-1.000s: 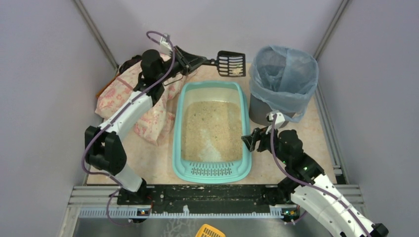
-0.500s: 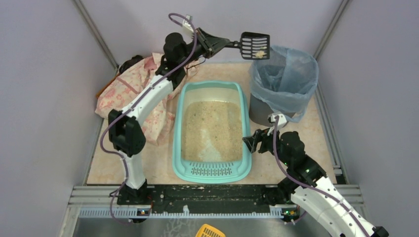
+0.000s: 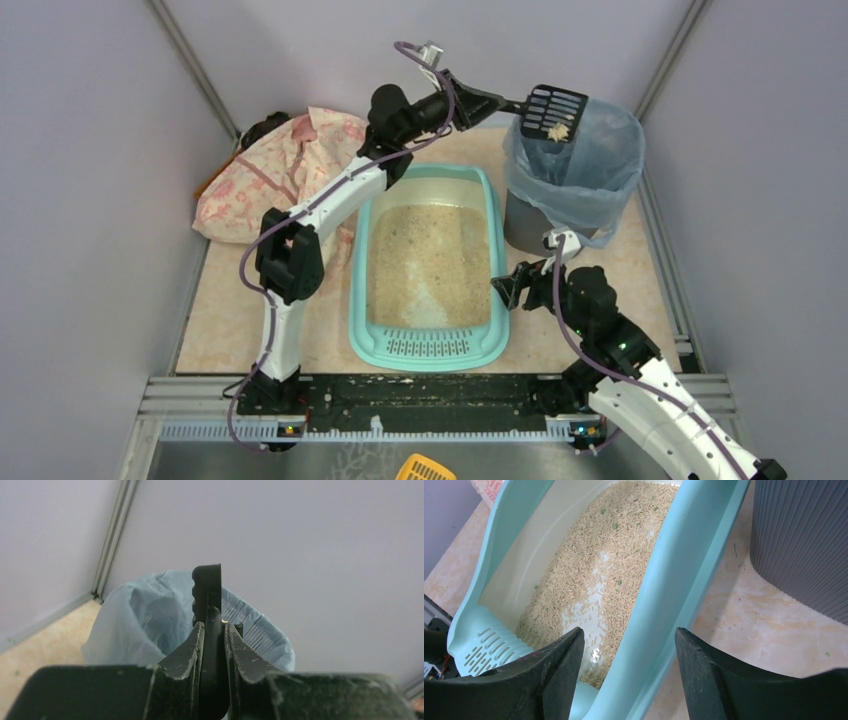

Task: Clean the litter box

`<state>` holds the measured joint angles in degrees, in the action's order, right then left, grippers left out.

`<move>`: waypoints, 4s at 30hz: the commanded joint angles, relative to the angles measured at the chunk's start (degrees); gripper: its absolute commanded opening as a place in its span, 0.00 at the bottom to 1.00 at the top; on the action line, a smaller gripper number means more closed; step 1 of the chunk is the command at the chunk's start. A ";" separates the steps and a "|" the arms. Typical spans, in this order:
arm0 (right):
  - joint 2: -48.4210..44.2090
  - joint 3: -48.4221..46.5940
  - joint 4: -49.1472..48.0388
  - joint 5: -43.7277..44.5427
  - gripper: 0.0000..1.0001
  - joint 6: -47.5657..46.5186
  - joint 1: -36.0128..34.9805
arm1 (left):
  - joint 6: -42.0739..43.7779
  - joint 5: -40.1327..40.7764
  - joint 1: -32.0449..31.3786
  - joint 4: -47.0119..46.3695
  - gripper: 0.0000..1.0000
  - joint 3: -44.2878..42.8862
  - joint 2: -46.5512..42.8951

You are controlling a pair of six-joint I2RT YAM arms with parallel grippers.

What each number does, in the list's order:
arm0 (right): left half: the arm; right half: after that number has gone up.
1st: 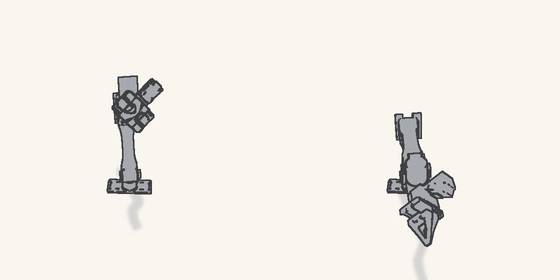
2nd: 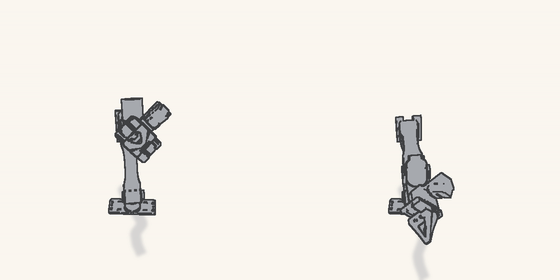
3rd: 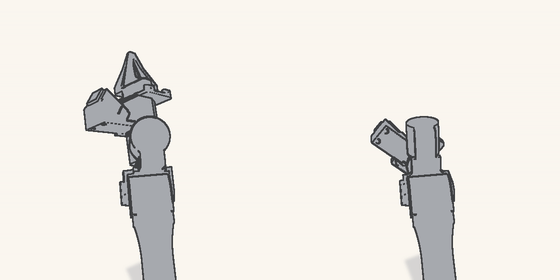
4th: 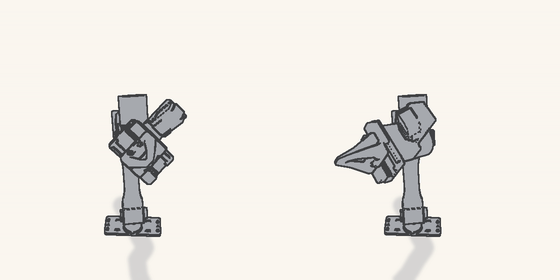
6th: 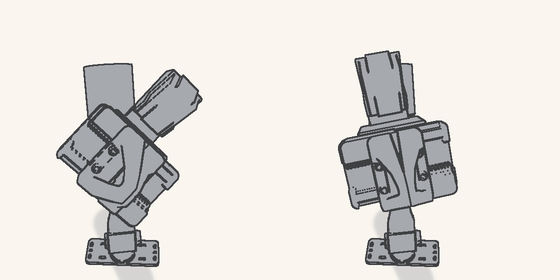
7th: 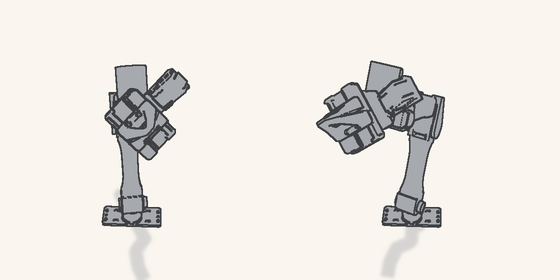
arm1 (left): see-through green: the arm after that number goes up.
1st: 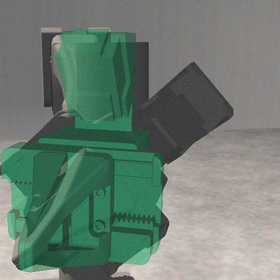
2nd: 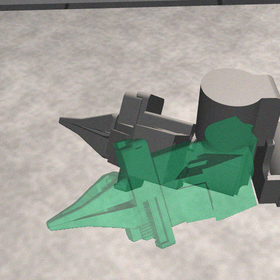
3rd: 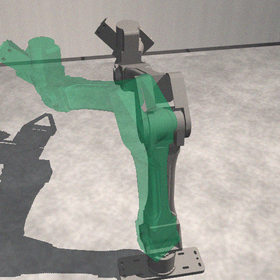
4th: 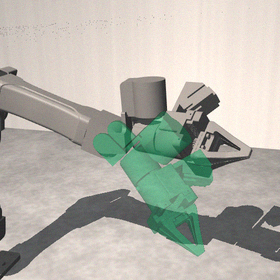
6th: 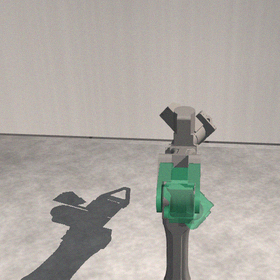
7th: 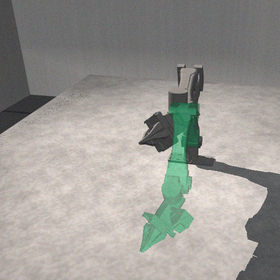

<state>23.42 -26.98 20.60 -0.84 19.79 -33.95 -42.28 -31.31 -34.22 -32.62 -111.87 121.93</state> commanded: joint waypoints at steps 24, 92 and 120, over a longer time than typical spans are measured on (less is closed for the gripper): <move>1.46 -0.53 -3.15 0.67 0.67 0.68 0.13 | 26.56 -13.99 -5.08 -13.35 0.00 6.10 -7.75; 2.71 -0.22 -4.47 -1.30 0.67 0.34 0.12 | 41.78 75.11 -13.73 59.71 0.00 28.14 -25.02; 1.98 -0.59 -3.88 -1.31 0.67 0.34 0.12 | 30.67 47.76 -12.80 64.35 0.00 21.28 -18.93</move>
<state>26.26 -26.96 19.31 -1.67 19.73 -33.95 -8.16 24.14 -46.57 31.35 -88.84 100.77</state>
